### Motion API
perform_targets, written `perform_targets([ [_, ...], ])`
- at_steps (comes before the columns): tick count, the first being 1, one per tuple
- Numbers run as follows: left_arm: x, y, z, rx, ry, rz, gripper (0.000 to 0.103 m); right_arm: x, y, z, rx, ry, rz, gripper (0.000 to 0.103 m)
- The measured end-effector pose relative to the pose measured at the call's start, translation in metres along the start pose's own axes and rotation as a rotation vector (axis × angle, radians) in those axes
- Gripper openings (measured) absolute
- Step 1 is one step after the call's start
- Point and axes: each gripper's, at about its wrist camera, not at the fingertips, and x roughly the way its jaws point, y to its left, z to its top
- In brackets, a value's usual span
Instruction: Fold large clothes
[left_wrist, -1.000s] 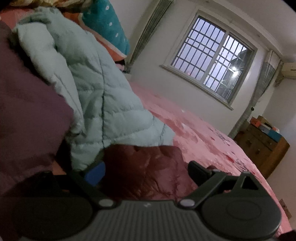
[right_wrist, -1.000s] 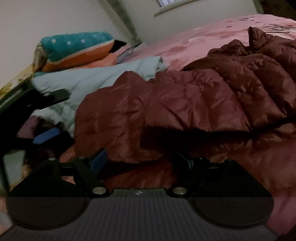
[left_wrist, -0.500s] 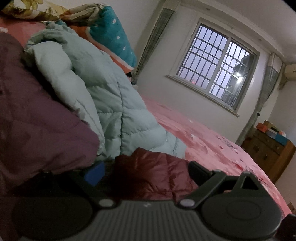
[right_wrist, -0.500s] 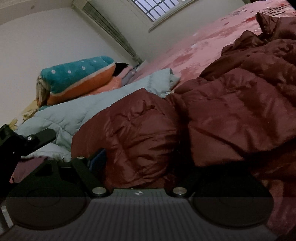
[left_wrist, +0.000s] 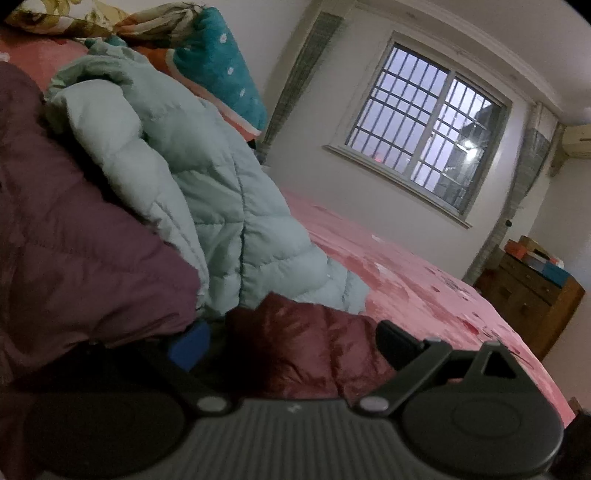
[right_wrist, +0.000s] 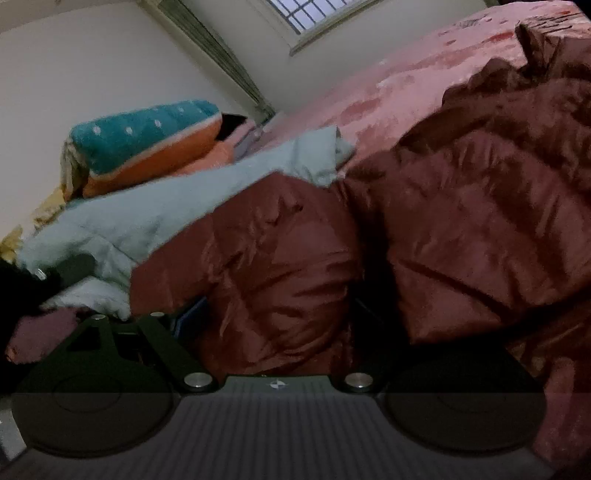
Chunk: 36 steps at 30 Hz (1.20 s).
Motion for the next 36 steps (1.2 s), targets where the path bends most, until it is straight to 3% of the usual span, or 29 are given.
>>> perform_targets([
  [5,-0.007,-0.008,-0.002,0.1,-0.013,-0.035,0.097,-0.01,-0.017,0.021,0.184,-0.016,0.145,0.103],
  [8,-0.01,-0.016,-0.006,0.173,-0.009,-0.091,0.097,-0.005,-0.025,0.028,0.275,0.032,0.219,0.103],
  [13,-0.01,-0.035,-0.018,0.332,0.007,-0.166,0.097,-0.006,-0.021,0.035,0.276,0.06,0.277,0.103],
  [15,-0.005,-0.046,-0.027,0.426,0.013,-0.159,0.096,-0.006,-0.017,0.039,0.264,0.064,0.288,0.103],
  [20,0.013,-0.071,-0.054,0.691,0.009,-0.051,0.093,-0.008,-0.01,0.043,0.261,0.075,0.317,0.103],
  [26,0.038,-0.076,-0.069,0.796,0.059,0.099,0.071,-0.016,-0.002,0.043,0.236,0.07,0.336,0.103],
  [29,0.045,-0.074,-0.069,0.793,0.081,0.148,0.048,-0.019,0.003,0.043,0.201,0.08,0.328,0.103],
  [31,0.044,-0.073,-0.067,0.778,0.084,0.165,0.027,-0.023,0.008,0.043,0.168,0.083,0.322,0.103],
  [36,0.038,-0.066,-0.057,0.671,0.084,0.143,0.014,-0.06,0.019,0.044,0.026,0.01,0.225,0.103],
])
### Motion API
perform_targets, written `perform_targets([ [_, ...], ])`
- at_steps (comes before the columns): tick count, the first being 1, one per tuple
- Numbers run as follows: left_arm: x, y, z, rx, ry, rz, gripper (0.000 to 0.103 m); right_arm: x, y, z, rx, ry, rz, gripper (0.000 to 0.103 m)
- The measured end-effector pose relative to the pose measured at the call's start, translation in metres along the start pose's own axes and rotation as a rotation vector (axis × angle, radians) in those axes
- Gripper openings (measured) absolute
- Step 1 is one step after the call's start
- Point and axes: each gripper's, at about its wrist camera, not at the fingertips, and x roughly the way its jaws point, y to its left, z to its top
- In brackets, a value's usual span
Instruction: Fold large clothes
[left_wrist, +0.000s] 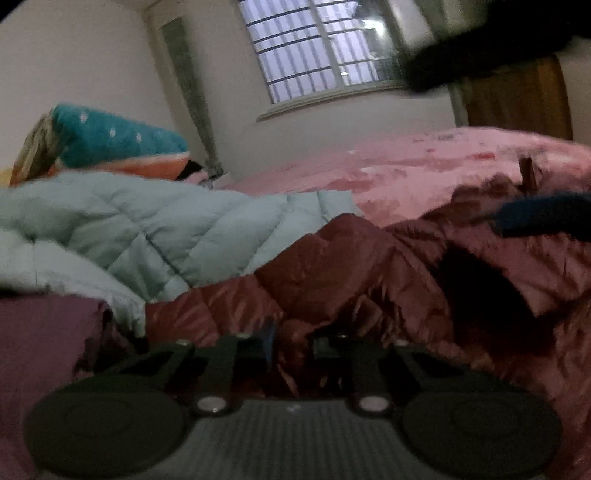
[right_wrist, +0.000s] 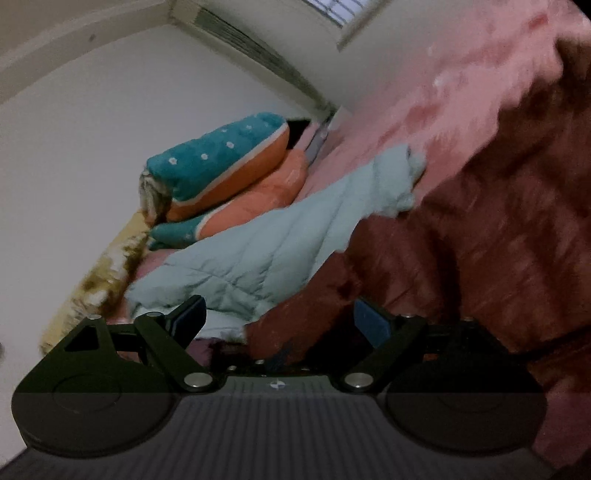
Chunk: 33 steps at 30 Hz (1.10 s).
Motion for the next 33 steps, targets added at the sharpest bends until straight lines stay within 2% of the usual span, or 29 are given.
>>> perform_targets([
  [5,0.003,0.014,0.002,-0.156,0.031,-0.049,0.012,-0.056,-0.001,-0.007,-0.062,-0.089,-0.143,0.103],
  [10,0.005,0.034,-0.003,-0.367,0.063,-0.113,0.012,-0.109,-0.022,-0.02,-0.099,-0.204,-0.34,0.103],
  [13,0.006,0.042,-0.006,-0.471,0.065,-0.143,0.012,-0.126,-0.046,-0.018,-0.102,-0.23,-0.49,0.103],
  [14,0.006,0.043,-0.007,-0.494,0.066,-0.152,0.012,-0.131,-0.055,-0.016,-0.11,-0.242,-0.548,0.103],
  [17,0.004,0.045,-0.007,-0.529,0.051,-0.169,0.012,-0.143,-0.076,-0.013,-0.099,-0.267,-0.647,0.103],
  [20,0.003,0.046,-0.008,-0.576,0.04,-0.202,0.012,-0.153,-0.092,-0.007,-0.036,-0.296,-0.681,0.103],
  [23,0.003,0.046,-0.008,-0.603,0.041,-0.218,0.012,-0.159,-0.104,-0.003,0.026,-0.31,-0.663,0.103],
  [25,0.004,0.047,-0.009,-0.636,0.047,-0.236,0.012,-0.158,-0.103,-0.002,0.027,-0.301,-0.658,0.103],
  [33,-0.004,0.043,-0.002,-0.657,0.022,-0.247,0.012,-0.161,-0.11,0.005,0.008,-0.284,-0.701,0.103],
])
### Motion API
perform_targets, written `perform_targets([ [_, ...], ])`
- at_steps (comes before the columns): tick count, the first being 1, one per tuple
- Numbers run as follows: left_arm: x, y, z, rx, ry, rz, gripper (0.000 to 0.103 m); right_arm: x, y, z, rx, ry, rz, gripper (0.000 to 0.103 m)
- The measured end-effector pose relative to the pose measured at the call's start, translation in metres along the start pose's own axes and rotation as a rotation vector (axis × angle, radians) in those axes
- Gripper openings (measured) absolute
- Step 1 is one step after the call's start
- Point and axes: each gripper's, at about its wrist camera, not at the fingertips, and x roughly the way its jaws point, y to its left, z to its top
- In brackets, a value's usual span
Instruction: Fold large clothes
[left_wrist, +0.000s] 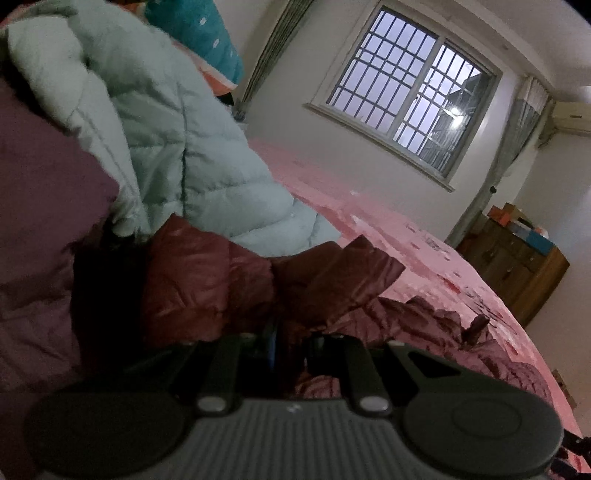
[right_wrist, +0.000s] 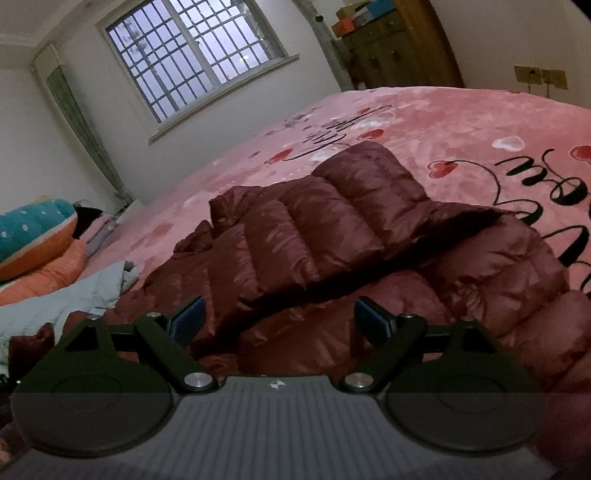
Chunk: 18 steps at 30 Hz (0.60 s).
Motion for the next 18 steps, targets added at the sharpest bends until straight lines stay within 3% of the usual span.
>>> perform_targets([
  [8,-0.008,-0.026,0.014,-0.031,-0.031,-0.052,0.012,0.004,-0.018,0.004,0.081,0.024,0.006,0.103],
  [18,-0.012,-0.114,0.055,0.033,-0.102,-0.157,0.012,0.005,-0.042,0.014,0.135,0.017,0.021,0.103],
])
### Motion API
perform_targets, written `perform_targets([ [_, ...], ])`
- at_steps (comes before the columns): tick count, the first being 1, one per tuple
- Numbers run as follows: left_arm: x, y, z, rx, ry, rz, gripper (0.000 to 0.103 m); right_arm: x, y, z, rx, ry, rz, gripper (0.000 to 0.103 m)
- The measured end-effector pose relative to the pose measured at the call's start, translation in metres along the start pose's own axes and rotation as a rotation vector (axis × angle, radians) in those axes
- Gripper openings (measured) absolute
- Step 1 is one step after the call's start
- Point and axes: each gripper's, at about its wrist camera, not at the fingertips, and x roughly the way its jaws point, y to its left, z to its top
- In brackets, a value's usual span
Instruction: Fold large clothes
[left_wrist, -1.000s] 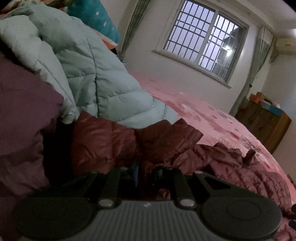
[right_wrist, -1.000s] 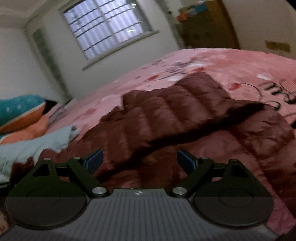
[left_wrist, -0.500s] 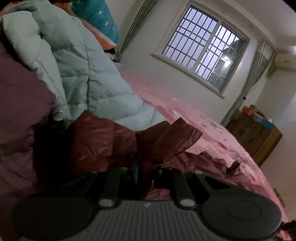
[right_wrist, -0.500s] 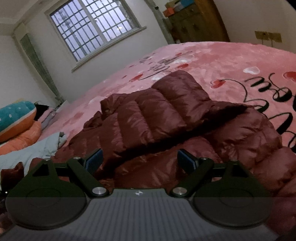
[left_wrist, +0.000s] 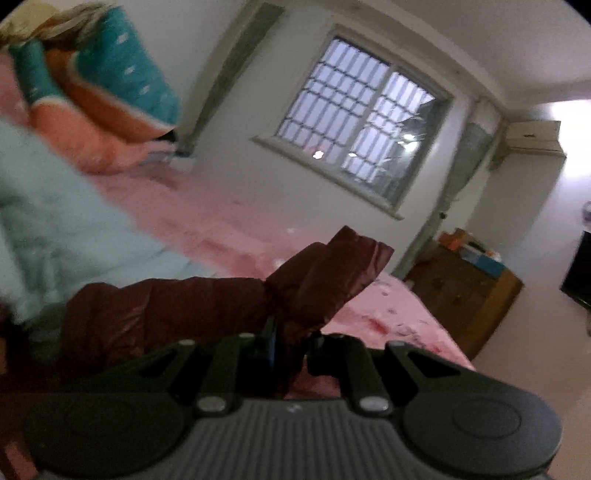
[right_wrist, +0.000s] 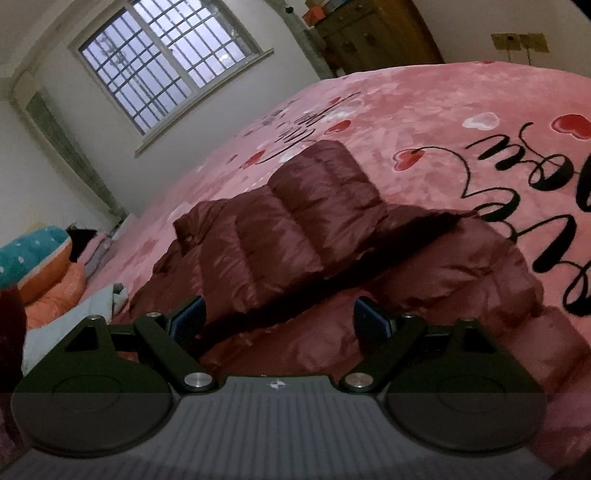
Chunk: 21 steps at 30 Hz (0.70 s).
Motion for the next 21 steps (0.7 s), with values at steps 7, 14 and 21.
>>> perform_targets([
  [7,0.014,-0.08,0.022,0.091,-0.014,-0.116,0.012,-0.005,-0.021,0.007,0.099,-0.027,0.029,0.103],
  [14,0.049,-0.144,0.001,0.181,0.039,-0.194,0.012,-0.011,-0.043,0.013,0.161,-0.078,0.042,0.103],
  [21,0.088,-0.178,-0.052,0.203,0.152,-0.255,0.012,-0.017,-0.068,0.022,0.243,-0.121,0.056,0.103],
])
